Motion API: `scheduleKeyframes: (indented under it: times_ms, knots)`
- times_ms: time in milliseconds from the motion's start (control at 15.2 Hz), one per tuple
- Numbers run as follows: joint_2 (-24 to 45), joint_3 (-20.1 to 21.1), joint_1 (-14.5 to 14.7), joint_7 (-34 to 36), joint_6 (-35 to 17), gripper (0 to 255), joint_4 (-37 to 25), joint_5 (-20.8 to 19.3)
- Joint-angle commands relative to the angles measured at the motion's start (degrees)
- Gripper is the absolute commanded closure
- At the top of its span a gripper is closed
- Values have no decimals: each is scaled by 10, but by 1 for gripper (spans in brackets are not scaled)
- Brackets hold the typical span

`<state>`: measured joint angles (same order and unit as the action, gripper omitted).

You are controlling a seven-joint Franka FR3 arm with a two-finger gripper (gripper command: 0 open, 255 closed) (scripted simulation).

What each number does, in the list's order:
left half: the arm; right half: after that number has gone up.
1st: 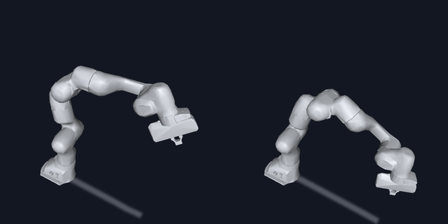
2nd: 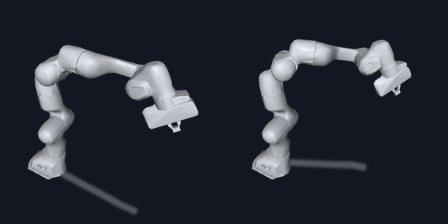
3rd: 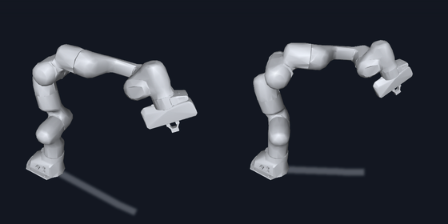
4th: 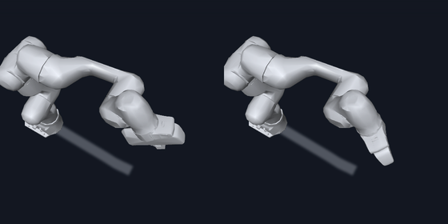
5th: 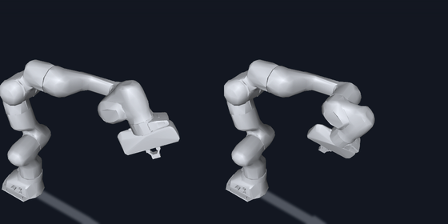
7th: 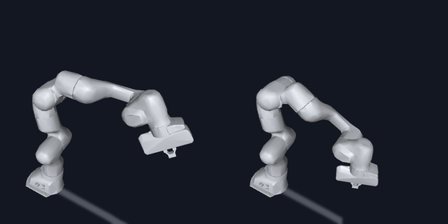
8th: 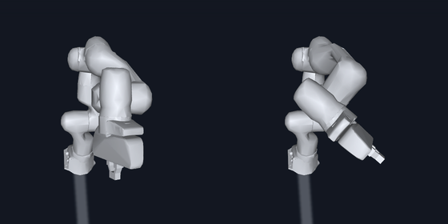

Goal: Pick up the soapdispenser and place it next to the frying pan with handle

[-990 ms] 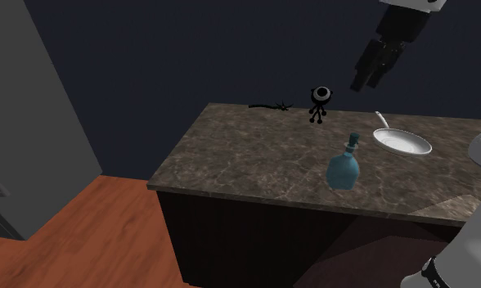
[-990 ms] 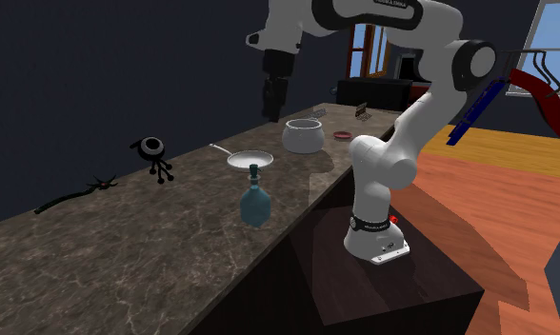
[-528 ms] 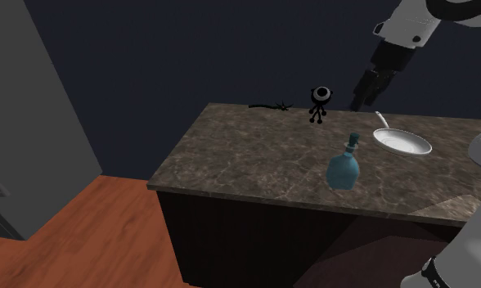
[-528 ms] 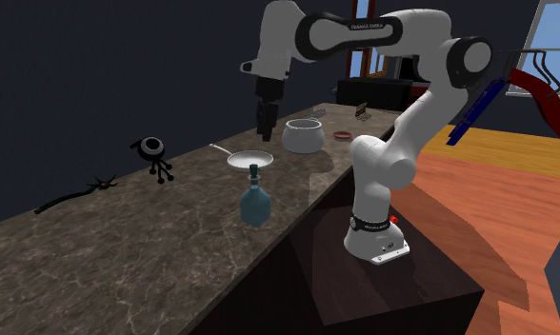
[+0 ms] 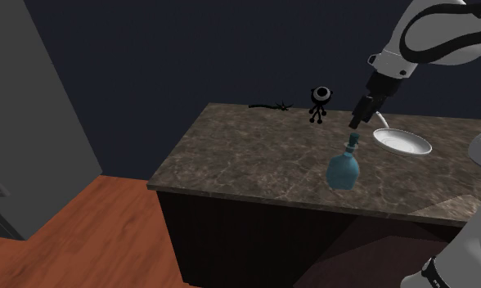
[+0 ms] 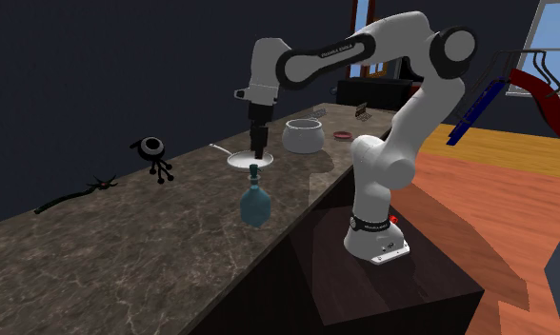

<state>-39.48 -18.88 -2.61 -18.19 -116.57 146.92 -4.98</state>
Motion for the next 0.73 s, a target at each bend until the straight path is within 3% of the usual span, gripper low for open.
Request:
scheduleKeyframes:
  times_ms: [0,660]
  knots:
    - [25,-23,-3,-24,-31,0,7,-7]
    - [66,-41,3,-35,-109,0,46,-6]
